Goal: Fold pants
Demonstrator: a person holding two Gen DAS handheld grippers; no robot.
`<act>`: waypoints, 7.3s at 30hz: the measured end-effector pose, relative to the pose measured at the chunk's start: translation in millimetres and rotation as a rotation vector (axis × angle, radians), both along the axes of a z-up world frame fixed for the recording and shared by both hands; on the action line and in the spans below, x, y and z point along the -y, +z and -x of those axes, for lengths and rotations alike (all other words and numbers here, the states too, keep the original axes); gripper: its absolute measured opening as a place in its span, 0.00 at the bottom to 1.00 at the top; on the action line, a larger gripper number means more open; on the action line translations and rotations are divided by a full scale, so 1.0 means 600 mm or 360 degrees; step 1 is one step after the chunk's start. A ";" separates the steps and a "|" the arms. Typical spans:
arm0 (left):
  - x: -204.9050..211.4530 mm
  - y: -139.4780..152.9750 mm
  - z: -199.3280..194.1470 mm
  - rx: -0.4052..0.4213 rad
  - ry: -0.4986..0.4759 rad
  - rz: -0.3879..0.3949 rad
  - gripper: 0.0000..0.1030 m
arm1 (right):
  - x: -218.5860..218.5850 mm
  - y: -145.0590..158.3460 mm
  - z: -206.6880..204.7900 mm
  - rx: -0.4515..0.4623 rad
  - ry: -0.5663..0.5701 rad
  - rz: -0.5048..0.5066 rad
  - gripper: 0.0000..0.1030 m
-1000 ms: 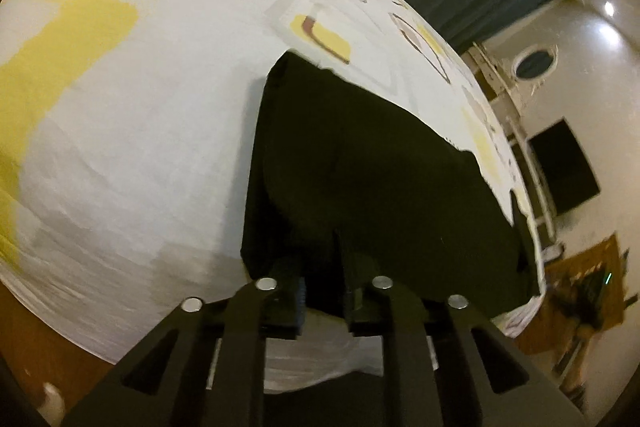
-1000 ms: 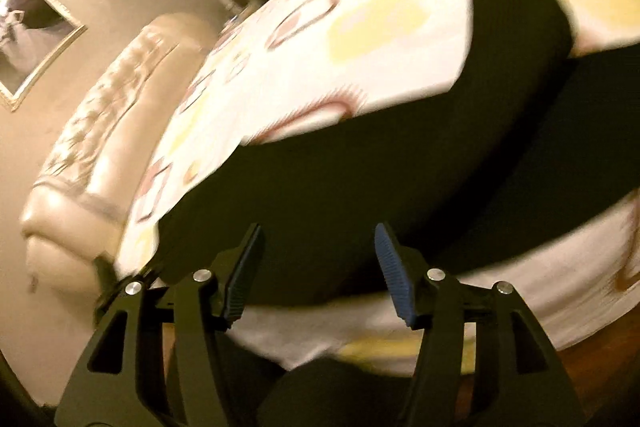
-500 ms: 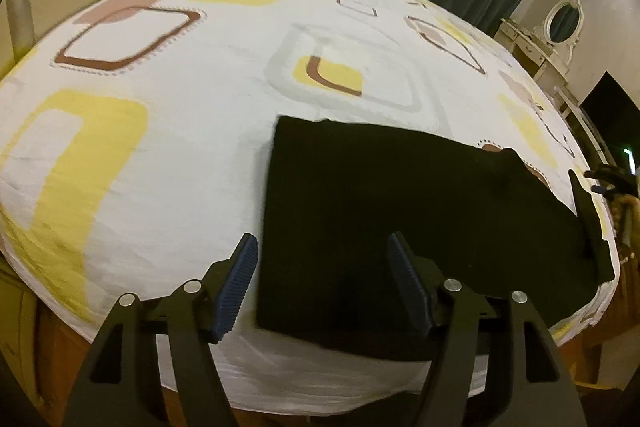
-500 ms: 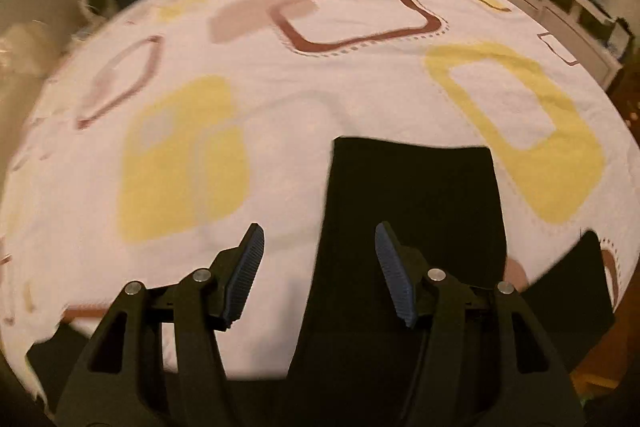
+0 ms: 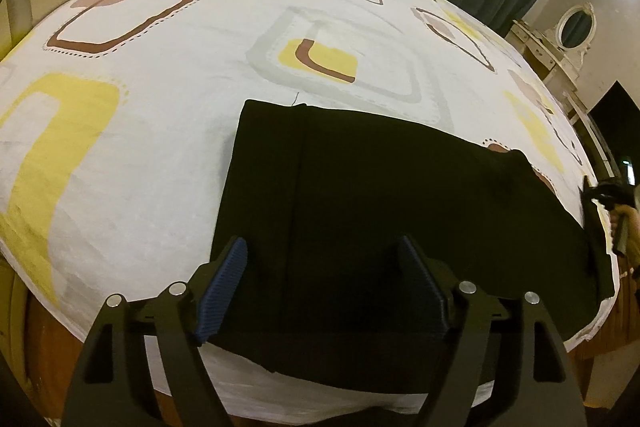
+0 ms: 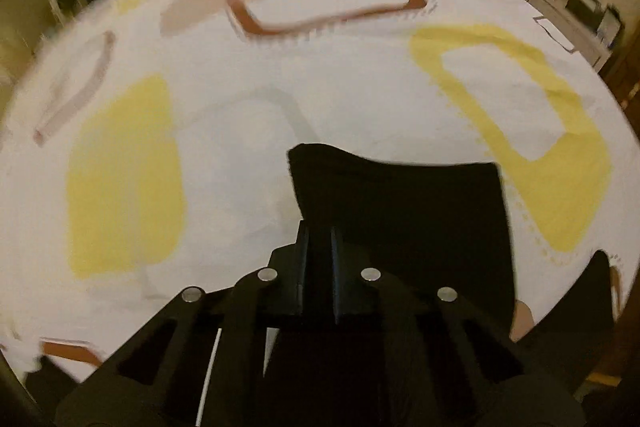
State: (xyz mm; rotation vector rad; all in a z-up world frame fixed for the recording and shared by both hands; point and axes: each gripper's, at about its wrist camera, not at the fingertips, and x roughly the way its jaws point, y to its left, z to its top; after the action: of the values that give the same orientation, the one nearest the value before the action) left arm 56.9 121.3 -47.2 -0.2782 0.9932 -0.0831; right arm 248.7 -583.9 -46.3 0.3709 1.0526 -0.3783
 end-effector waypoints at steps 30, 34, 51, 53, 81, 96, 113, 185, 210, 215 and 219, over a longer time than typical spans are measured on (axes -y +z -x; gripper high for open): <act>0.015 0.000 0.014 -0.0027 0.0069 -0.0048 0.77 | 0.295 -0.057 0.498 0.0771 -0.0569 -0.0891 0.29; 0.019 -0.002 0.013 -0.0025 0.0069 -0.0074 0.78 | 0.297 -0.027 0.483 0.0734 -0.0497 -0.0737 0.06; 0.027 -0.008 0.012 -0.0016 0.0061 -0.0105 0.81 | 0.334 -0.014 0.536 0.0760 -0.0555 -0.0445 0.37; 0.028 -0.008 0.012 -0.0012 0.0060 -0.0111 0.82 | 0.339 0.003 0.505 0.0733 -0.0480 -0.0432 0.47; 0.030 0.001 0.018 0.0049 0.0061 -0.0159 0.84 | 0.432 -0.083 0.420 0.0468 -0.0099 -0.1020 0.58; 0.015 0.032 0.021 0.0025 0.0164 -0.0117 0.84 | 0.313 -0.068 0.353 0.0198 0.0226 -0.0932 0.20; 0.050 0.055 0.031 0.0070 0.0107 -0.0084 0.84 | 0.123 0.211 0.381 0.0692 0.0446 -0.0774 0.19; 0.076 0.059 0.034 0.0112 0.0033 -0.0054 0.84 | -0.030 -0.048 0.220 0.0291 0.0343 -0.1216 0.56; 0.088 0.058 0.038 0.0118 -0.0017 -0.0068 0.84 | -0.007 -0.109 0.392 0.0276 0.0324 -0.1380 0.21; 0.088 0.056 0.035 0.0116 -0.0009 -0.0063 0.84 | -0.018 -0.106 0.397 0.0279 0.0313 -0.1233 0.20; 0.086 0.054 0.037 0.0107 -0.0013 -0.0076 0.84 | -0.022 -0.075 0.406 0.0300 0.0280 -0.1147 0.27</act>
State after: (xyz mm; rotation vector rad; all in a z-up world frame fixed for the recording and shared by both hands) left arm 35.0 69.9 -14.7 -0.2260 0.9286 -0.0756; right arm 5.1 -570.6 -91.4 0.9289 1.0012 0.2089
